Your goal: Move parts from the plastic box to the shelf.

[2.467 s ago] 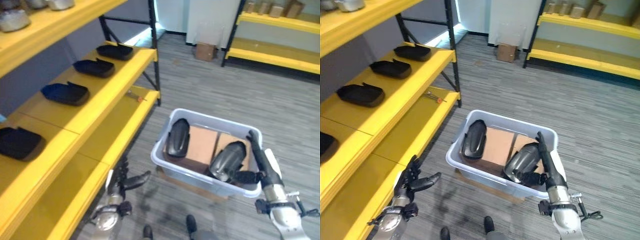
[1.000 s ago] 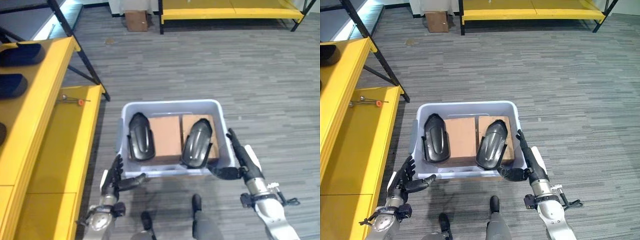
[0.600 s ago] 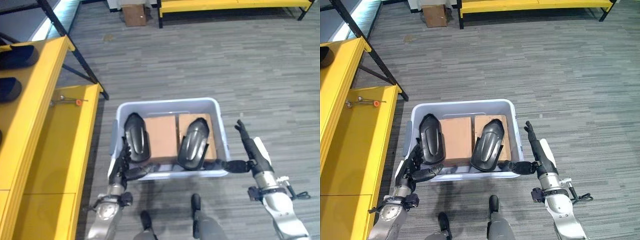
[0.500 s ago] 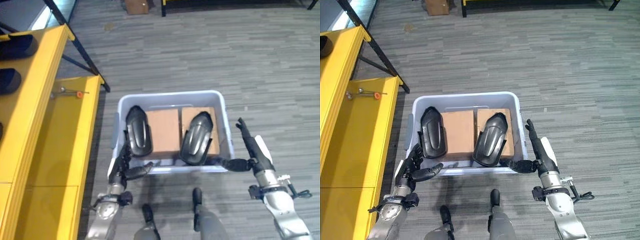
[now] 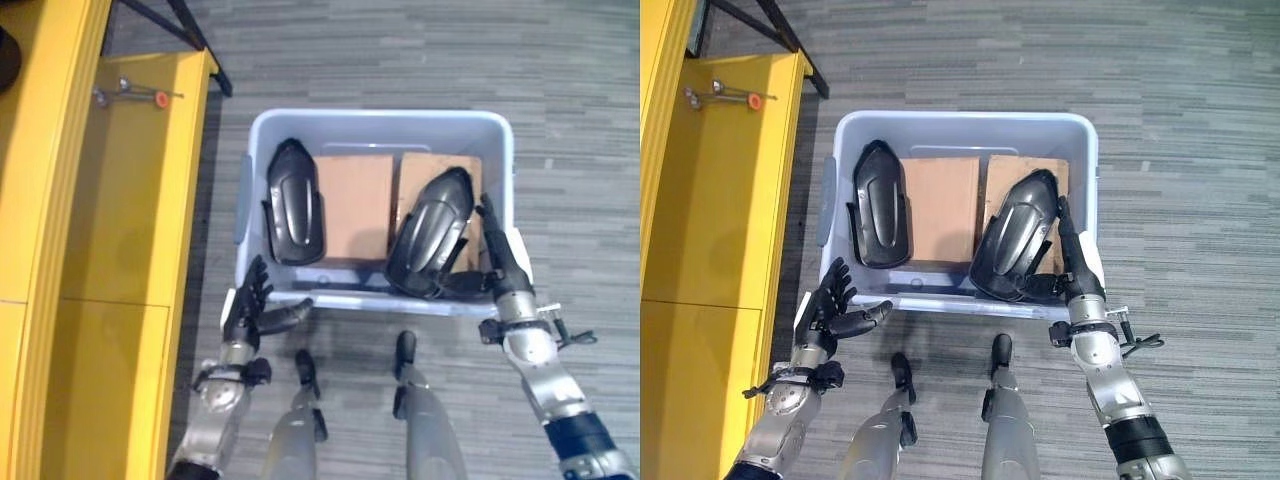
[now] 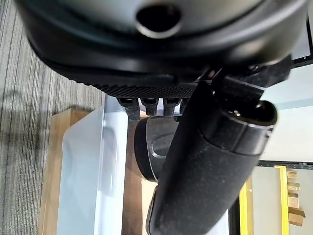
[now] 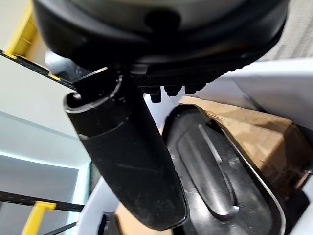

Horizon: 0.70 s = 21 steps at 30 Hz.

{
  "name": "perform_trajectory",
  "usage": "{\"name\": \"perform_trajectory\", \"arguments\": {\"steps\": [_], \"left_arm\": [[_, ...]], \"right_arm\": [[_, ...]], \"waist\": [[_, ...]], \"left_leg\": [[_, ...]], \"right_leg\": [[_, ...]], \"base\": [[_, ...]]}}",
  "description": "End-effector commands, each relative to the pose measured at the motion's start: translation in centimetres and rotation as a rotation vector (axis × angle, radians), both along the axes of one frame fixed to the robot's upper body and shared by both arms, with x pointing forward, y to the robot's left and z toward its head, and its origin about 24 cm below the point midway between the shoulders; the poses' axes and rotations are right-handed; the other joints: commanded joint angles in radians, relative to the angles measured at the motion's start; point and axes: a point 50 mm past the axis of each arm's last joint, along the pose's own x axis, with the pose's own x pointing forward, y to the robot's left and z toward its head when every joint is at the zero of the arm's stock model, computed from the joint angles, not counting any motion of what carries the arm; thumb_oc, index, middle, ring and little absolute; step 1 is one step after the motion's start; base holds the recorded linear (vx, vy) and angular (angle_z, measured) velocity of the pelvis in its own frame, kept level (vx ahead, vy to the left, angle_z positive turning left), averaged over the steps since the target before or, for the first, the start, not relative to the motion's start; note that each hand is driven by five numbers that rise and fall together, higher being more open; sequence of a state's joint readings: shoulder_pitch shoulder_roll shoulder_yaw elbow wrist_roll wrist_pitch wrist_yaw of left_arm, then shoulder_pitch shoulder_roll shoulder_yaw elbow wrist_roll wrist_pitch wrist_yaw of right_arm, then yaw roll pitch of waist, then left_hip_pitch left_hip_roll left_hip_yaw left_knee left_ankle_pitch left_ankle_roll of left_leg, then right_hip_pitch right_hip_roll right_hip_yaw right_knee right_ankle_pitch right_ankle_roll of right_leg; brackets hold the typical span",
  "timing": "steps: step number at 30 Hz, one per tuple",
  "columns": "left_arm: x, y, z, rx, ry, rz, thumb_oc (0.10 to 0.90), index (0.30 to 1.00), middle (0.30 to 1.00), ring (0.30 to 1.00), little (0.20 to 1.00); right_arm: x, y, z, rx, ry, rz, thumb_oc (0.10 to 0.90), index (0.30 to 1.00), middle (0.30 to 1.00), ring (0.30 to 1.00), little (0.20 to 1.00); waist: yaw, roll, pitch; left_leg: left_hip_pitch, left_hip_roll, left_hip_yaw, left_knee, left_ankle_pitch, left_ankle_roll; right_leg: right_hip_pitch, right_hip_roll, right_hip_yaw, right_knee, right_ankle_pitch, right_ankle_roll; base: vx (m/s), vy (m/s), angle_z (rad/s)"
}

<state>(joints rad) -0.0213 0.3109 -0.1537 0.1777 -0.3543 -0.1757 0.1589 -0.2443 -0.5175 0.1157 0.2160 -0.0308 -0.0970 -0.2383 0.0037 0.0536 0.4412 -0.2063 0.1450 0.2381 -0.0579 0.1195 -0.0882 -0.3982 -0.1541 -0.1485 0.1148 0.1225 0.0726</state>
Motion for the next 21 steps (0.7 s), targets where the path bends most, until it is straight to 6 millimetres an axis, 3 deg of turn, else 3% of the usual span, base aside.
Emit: {"name": "perform_trajectory", "arguments": {"steps": [1, 10, 21], "left_arm": [[0.0, 1.0, 2.7, 0.010, -0.142, 0.008, 0.900, 1.000, 1.000, 1.000, 1.000], [0.0, 0.6, 3.0, -0.010, -0.158, -0.011, 0.900, 1.000, 1.000, 1.000, 1.000], [0.2, -0.4, 3.6, -0.040, -0.184, -0.058, 0.900, 1.000, 1.000, 1.000, 1.000]], "right_arm": [[0.7, 1.0, 4.0, 0.011, -0.193, 0.045, 0.900, 1.000, 1.000, 1.000, 1.000], [3.0, 1.2, 3.7, 0.037, -0.135, 0.038, 0.900, 1.000, 1.000, 1.000, 1.000], [6.6, -0.9, 6.6, -0.031, -0.118, -0.083, 0.900, 1.000, 1.000, 1.000, 1.000]], "waist": [[0.002, -0.043, -0.045], [0.024, -0.028, -0.007], [0.057, 0.000, 0.028]], "left_leg": [[0.046, -0.004, -0.016, 0.080, -0.078, 0.007], [0.013, -0.012, -0.033, 0.083, -0.074, 0.007], [-0.025, -0.024, -0.058, 0.076, -0.060, 0.007]], "right_leg": [[0.019, -0.043, -0.019, 0.037, -0.003, 0.068], [0.008, -0.055, -0.033, 0.029, 0.006, 0.068], [-0.016, -0.067, -0.051, 0.033, 0.011, 0.062]], "base": [[-0.03, 0.015, 0.05], [-0.01, 0.004, 0.01], [-0.02, 0.013, 0.11]]}}
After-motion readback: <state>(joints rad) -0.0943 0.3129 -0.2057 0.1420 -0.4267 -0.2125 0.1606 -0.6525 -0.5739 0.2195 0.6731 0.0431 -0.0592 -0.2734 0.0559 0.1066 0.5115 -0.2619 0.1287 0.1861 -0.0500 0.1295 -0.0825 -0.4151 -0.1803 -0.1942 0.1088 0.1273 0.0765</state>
